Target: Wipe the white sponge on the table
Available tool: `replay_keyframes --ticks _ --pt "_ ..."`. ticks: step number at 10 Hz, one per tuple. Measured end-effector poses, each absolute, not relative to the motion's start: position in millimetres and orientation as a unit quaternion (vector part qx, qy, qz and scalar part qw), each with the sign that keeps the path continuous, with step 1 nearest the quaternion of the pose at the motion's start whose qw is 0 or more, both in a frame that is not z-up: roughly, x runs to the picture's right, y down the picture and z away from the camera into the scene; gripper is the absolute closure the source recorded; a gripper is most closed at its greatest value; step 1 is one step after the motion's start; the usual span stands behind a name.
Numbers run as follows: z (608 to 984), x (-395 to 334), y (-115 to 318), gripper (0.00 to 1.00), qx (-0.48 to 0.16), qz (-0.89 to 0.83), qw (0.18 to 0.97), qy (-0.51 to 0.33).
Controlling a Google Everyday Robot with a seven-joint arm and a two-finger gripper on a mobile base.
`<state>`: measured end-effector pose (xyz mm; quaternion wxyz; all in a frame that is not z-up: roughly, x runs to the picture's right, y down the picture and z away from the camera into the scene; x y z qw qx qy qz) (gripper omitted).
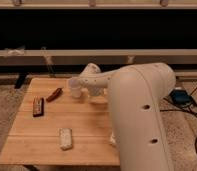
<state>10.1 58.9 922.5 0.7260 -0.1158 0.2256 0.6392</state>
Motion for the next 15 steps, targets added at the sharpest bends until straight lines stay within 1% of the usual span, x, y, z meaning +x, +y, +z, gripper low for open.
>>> replay_keyframes --ticks 11,13,14,15 --pt "919 8 56 0.24 -0.115 0.638 0.726 0.229" --pt "896 -16 63 0.24 -0.124 0.623 0.741 0.215" --pt "886 -22 70 0.24 -0.127 0.617 0.747 0.211" --pt "868 -39 84 0.24 -0.134 0.608 0.756 0.201"
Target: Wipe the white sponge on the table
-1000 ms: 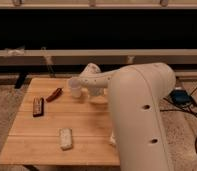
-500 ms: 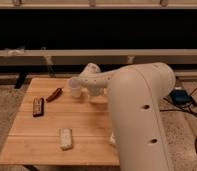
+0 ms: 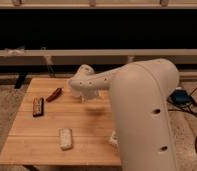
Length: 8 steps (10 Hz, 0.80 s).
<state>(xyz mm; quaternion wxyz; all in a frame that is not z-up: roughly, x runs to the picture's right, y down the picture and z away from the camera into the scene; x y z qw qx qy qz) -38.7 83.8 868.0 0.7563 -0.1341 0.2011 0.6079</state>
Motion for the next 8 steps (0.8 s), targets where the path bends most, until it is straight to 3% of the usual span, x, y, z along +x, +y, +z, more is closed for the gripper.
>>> replay_keyframes --ticks 8 --pt "764 -142 203 0.24 -0.21 0.538 0.8 0.163"
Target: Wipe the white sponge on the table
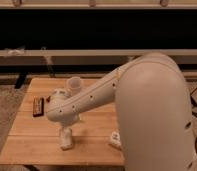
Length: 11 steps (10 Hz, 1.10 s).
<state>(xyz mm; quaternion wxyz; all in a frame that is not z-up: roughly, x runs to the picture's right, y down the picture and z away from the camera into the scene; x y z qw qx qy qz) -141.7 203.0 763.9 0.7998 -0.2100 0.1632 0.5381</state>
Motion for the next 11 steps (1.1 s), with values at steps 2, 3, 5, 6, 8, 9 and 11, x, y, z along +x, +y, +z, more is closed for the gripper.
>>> replay_keyframes --ticks 2,3,5,6,8,9,11 --pt "759 -157 220 0.24 -0.236 0.517 0.808 0.157" --pt "761 -165 228 0.24 -0.25 0.506 0.811 0.153" --pt "768 -183 244 0.24 -0.28 0.489 0.813 0.147" --pt "774 -188 250 0.24 -0.294 0.484 0.811 0.146" --pt "778 -193 254 0.26 -0.307 0.482 0.808 0.144" --pt "782 -194 255 0.33 -0.311 0.483 0.806 0.143" --pt "786 -191 252 0.53 -0.315 0.491 0.8 0.14"
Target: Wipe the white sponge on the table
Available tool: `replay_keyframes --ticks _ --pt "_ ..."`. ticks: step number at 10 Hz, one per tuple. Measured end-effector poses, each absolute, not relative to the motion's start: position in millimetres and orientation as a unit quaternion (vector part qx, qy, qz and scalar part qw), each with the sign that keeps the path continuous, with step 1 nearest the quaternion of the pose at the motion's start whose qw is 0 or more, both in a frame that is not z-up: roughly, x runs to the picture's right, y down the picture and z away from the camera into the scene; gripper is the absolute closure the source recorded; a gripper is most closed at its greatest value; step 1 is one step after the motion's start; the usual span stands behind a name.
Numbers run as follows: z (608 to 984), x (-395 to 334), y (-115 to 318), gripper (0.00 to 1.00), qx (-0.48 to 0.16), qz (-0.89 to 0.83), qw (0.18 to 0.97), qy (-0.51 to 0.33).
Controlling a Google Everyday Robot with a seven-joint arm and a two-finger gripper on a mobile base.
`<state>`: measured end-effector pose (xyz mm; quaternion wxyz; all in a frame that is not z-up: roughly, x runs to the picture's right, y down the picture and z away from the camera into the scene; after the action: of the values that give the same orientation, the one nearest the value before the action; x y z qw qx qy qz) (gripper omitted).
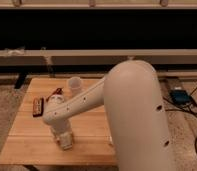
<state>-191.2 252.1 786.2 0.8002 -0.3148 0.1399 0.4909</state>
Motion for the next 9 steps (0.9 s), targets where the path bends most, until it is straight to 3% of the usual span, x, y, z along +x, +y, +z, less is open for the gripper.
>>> replay_keyframes --ticks 3,5,9 --pt "789 -181 243 0.85 -0.313 0.506 0.793 0.133" --pt "792 -170 232 0.99 -0.3 0.522 0.789 0.126" --pt "812 -139 187 1.0 -0.24 0.567 0.783 0.093"
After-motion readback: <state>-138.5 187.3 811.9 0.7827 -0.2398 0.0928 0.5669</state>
